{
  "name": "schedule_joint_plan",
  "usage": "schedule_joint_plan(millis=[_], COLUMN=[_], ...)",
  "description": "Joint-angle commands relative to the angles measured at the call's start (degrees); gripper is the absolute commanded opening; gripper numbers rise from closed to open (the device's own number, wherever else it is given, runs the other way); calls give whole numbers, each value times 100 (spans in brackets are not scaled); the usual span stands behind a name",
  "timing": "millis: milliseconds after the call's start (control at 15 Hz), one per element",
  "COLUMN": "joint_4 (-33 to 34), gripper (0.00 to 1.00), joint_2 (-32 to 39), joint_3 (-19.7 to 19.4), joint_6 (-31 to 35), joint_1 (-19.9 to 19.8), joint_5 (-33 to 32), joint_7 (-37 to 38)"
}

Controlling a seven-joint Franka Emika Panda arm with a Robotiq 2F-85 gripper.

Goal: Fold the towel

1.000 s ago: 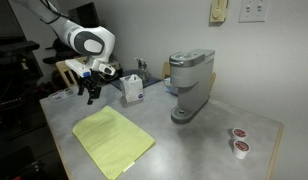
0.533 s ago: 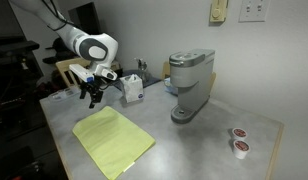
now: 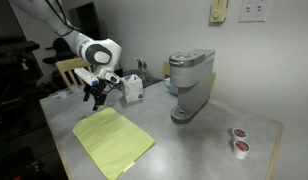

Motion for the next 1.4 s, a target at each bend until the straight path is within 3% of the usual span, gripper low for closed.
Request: schedule_joint_plan(millis=[0, 1133, 1333], joint_4=[188, 100, -20], gripper=[100, 100, 100], joint_2=[134, 206, 171], joint_3=[7, 26, -52], joint_6=[-92, 23, 421], joint_1=[33, 24, 118], joint_5=[-160, -108, -261], joint_7=[87, 102, 204])
